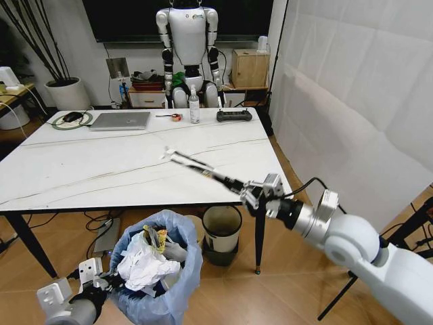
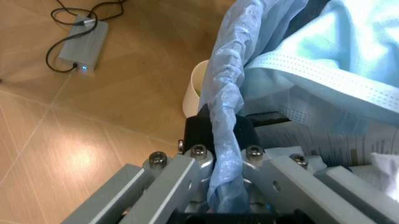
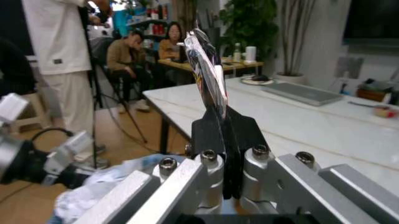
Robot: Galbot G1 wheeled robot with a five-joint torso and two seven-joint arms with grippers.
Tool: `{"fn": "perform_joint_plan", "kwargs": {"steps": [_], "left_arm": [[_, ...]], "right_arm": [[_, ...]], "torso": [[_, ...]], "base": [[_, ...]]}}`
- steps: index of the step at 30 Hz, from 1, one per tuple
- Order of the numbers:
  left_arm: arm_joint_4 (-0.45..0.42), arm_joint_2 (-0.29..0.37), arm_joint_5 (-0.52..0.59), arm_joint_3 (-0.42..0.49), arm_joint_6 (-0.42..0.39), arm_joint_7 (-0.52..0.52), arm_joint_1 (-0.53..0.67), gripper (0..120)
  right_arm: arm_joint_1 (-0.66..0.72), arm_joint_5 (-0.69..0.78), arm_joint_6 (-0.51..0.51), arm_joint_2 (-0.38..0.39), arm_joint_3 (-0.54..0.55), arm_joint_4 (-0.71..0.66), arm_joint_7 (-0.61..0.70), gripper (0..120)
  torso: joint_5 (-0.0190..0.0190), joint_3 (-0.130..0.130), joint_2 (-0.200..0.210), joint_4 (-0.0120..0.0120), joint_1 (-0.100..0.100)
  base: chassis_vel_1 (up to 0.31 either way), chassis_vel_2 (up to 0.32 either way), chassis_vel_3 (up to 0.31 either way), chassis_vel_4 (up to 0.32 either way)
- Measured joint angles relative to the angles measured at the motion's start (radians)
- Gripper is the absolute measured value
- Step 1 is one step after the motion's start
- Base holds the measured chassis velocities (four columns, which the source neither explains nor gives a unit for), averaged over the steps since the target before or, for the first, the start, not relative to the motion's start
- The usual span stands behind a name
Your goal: Pick up the trash bin and place the trash from the table into it.
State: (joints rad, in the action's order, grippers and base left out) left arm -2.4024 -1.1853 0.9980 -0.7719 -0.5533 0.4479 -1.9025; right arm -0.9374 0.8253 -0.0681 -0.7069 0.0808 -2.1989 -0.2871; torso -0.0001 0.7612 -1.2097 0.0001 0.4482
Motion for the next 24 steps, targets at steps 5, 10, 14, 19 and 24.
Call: {"fn": "perform_joint_plan", "kwargs": {"steps": [5, 10, 14, 19, 24], "left_arm": [[-0.012, -0.009, 0.000, 0.003, -0.001, 0.000, -0.005, 0], [-0.017, -0.013, 0.000, 0.003, -0.003, 0.000, -0.012, 0], [-0.009, -0.010, 0.002, 0.001, -0.004, 0.002, -0.004, 0], [-0.006, -0.007, 0.011, 0.001, -0.009, 0.009, 0.004, 0], [-0.004, -0.008, 0.011, 0.002, -0.011, 0.011, 0.006, 0]], "right_arm": [[0.046, -0.041, 0.048, -0.064, 0.156, 0.075, -0.015, 0], [0.110, -0.042, 0.057, -0.105, 0.237, 0.132, -0.020, 0], [0.143, -0.042, 0.067, -0.121, 0.295, 0.158, -0.039, 0], [0.152, -0.060, 0.078, -0.129, 0.356, 0.180, -0.049, 0], [0.148, -0.091, 0.084, -0.129, 0.387, 0.194, -0.051, 0]], "torso": [[0.0001, 0.000, 0.000, -0.0001, 0.000], [0.0001, 0.000, 0.000, 0.0002, 0.000], [-0.0001, 0.000, 0.000, 0.0001, 0.000], [-0.0001, 0.000, 0.000, 0.0000, 0.000], [-0.0001, 0.000, 0.000, 0.0000, 0.000]], "base": [[0.000, 0.000, 0.000, 0.000], [0.000, 0.000, 0.000, 0.000], [0.000, 0.000, 0.000, 0.000], [0.000, 0.000, 0.000, 0.000], [0.000, 0.000, 0.000, 0.000]]}}
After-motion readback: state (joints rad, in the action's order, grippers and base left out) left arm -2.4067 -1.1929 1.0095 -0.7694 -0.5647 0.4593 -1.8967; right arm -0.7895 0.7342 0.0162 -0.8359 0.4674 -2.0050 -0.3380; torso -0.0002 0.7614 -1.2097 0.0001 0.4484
